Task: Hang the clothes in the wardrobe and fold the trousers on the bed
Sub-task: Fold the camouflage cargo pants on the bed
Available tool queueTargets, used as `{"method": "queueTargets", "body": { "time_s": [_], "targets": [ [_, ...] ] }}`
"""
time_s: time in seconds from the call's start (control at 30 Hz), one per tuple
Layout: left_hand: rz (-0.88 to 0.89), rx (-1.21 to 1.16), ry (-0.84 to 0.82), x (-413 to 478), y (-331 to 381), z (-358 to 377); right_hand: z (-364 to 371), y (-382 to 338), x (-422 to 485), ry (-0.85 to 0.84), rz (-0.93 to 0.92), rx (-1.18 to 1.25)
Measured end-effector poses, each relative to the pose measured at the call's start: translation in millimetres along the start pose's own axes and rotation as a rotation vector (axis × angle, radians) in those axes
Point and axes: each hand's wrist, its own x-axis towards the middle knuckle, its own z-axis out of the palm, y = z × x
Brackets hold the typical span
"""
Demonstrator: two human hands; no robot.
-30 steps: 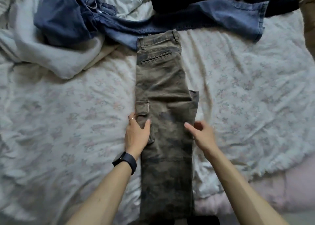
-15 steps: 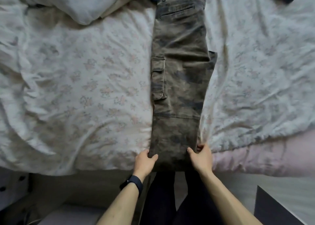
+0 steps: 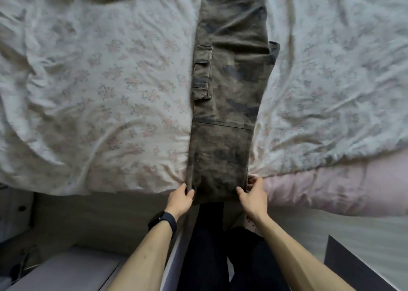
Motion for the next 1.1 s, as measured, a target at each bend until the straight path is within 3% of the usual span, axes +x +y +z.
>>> {"method": "queueTargets", "body": {
  "time_s": [0.07,0.17,0.27,0.37,0.47,0.6,0.7,0.8,1.1],
  "targets": [
    [0.019,0.005,0.030,2.3,-2.8,0.8,8.7,10.7,-4.3,0.093,-0.065,0.025],
    [0.095,0.050,0.114,-3.6,-14.8,10.3,19.2,23.3,-8.3,0.082,-0.146,0.005],
    [0.116,0.059,0.161,-14.2,-28.2,21.2,11.9,28.0,-3.6,0.065,-0.106,0.049],
    [0.064,-0.052,0.032,-30.3,-33.2,18.4,-13.8,23.9,-4.0,-0.042,-0.055,0.193],
    [0.050,-0.156,-0.064,-56.3,-37.9,21.6,-41.4,33.5,-23.4,-0.125,-0.125,0.392],
    [0.077,-0.091,0.008,-90.2,-32.6,31.5,-56.6,51.7,-57.4,-0.370,-0.147,0.256],
    [0.110,0.078,0.145,-121.7,-25.7,41.3,-78.1,60.9,-75.5,-0.373,-0.172,0.255],
    [0.205,-0.299,0.005,-145.2,-28.5,46.2,-102.7,63.7,-88.8,-0.375,-0.199,0.286],
    [0.207,-0.489,-0.010,-240.9,-63.7,71.5,-145.3,95.8,-169.9,-0.448,-0.195,0.310]
  ]
}}
